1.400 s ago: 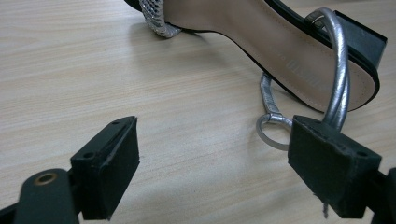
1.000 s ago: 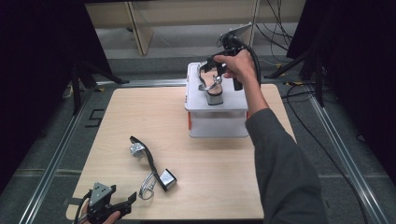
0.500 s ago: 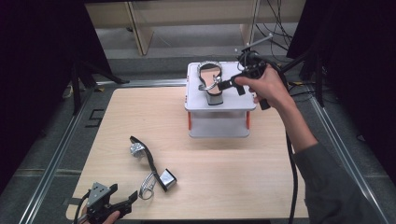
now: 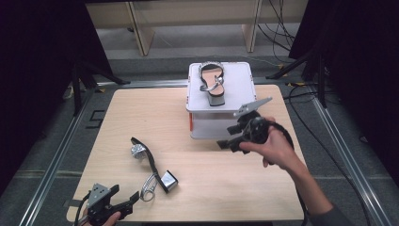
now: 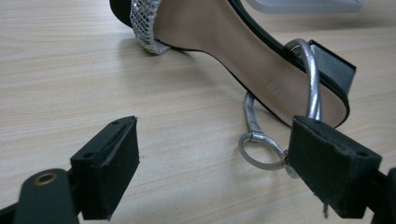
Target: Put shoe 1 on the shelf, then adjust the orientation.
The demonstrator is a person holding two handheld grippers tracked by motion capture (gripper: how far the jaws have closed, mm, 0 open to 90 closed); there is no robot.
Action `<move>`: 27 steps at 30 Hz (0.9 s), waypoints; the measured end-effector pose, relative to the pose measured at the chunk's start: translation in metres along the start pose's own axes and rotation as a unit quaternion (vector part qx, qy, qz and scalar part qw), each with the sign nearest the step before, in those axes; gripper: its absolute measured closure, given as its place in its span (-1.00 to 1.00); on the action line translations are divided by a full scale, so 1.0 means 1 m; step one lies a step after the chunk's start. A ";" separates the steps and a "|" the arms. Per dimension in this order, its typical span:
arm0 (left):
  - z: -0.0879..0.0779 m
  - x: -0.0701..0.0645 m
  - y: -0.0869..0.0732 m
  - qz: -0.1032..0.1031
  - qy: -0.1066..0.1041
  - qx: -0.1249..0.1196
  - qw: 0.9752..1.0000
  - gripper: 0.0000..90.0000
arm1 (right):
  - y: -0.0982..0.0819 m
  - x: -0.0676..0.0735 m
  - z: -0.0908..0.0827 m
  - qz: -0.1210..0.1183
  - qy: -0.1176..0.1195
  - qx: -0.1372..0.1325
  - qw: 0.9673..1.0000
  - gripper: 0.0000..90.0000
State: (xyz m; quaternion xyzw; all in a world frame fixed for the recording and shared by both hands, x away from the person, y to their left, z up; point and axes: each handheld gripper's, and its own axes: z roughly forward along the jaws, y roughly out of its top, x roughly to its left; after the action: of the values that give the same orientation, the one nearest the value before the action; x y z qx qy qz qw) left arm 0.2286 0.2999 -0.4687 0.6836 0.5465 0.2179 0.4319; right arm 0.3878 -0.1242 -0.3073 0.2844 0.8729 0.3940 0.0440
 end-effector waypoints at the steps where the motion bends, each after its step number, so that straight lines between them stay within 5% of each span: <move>1: 0.001 -0.001 0.000 -0.004 -0.004 -0.006 1.000 -0.64 | -0.006 0.005 0.005 0.004 0.011 0.008 1.000 -0.26; 7: 0.001 -0.002 0.000 0.008 -0.010 0.002 1.000 -0.65 | -0.034 0.019 0.043 -0.003 0.041 0.004 0.999 -0.29; 15: -0.002 -0.003 0.001 0.005 -0.015 -0.010 1.000 -0.65 | -0.064 0.021 0.084 0.014 0.052 0.056 0.997 -0.36; 21: -0.002 -0.005 0.001 0.005 -0.016 -0.015 1.000 -0.64 | -0.077 0.018 0.092 0.019 0.050 0.077 0.996 -0.39; 23: -0.003 -0.006 0.002 0.020 -0.017 -0.028 0.999 -0.47 | -0.080 0.017 0.092 0.009 0.045 0.077 0.996 -0.40; 27: -0.004 -0.013 0.004 0.018 -0.040 -0.031 0.999 -0.45 | -0.085 0.016 0.089 0.027 0.044 0.080 0.995 -0.41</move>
State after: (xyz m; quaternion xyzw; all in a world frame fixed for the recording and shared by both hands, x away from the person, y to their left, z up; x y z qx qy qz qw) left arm 0.2235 0.2886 -0.4613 0.6878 0.5095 0.2153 0.4700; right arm 0.3621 -0.1016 -0.4271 0.2926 0.8947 0.3364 -0.0279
